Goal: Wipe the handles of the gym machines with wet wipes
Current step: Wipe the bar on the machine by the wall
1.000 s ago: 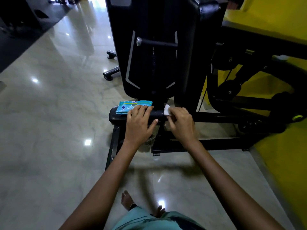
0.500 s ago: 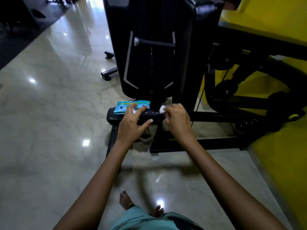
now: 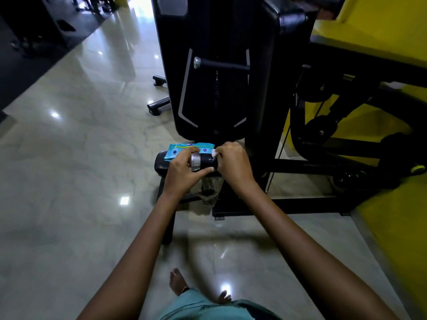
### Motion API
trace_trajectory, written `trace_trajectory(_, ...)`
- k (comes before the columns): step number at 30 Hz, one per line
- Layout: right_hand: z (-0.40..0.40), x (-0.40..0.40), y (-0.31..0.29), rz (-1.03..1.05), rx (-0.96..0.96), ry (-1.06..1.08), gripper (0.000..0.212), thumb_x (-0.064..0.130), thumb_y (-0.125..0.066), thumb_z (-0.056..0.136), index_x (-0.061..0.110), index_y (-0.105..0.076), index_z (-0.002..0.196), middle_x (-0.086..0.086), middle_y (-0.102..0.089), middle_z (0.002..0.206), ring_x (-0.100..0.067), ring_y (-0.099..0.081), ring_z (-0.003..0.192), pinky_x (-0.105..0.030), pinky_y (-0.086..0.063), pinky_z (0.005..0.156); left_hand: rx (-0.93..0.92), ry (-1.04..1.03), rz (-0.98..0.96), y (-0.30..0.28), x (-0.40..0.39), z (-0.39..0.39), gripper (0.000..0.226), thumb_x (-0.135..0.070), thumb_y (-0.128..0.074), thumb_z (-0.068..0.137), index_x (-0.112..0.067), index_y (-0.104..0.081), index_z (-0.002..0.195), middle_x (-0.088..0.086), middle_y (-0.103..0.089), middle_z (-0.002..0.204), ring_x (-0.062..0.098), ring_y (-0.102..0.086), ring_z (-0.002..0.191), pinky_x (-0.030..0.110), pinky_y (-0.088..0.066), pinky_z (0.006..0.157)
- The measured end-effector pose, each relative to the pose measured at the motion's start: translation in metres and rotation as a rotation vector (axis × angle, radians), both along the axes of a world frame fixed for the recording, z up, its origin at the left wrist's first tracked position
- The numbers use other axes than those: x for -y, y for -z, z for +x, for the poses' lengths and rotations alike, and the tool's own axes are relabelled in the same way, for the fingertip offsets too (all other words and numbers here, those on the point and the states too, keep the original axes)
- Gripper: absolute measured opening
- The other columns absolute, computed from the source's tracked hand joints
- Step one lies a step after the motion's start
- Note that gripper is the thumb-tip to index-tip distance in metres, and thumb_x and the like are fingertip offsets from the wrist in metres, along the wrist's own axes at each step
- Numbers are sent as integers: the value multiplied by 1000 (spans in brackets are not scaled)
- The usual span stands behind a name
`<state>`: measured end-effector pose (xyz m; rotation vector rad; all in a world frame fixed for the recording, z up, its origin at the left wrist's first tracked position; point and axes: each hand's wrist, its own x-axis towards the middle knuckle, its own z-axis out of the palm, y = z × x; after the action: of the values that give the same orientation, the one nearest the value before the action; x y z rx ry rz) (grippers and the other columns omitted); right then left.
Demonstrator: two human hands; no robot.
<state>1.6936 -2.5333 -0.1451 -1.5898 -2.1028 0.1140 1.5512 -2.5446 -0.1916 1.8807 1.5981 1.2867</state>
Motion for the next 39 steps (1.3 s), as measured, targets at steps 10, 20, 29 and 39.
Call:
trace_trajectory(10, 17, -6, -4, -45, -13, -202, 19, 3, -59, 82, -1, -72, 96, -21, -64, 96, -34, -59, 94, -40, -49, 80, 68, 48, -14, 4, 4, 5, 53, -22, -81, 72, -8, -55, 116, -2, -54, 113, 12, -53, 107, 20, -42, 91)
trace_trajectory(20, -1, -13, -11, -77, -101, -427, 14, 2, -65, 74, 1, -74, 84, -18, -68, 81, -32, -65, 74, -30, -48, 67, 71, 94, -91, 9, 2, -1, 58, -7, -73, 76, -9, -47, 128, 6, -53, 126, 15, -51, 112, 18, -43, 88)
trace_trajectory(29, -6, 0, -1, -9, -1, -644, 10, 3, -65, 78, 5, -73, 83, -14, -64, 97, -30, -61, 94, -34, -51, 73, 228, 222, -270, 5, 2, -15, 72, 10, -68, 72, -15, -41, 134, 7, -52, 127, 26, -51, 122, 28, -45, 99)
trace_trajectory(39, -10, 6, 10, 90, 88, -671, 17, 6, -55, 84, 0, -67, 95, -17, -60, 97, -23, -53, 88, -33, -45, 71, 682, 300, -392, -15, 7, -16, 48, -22, -38, 80, -9, -50, 124, 1, -60, 115, 3, -61, 98, 15, -48, 79)
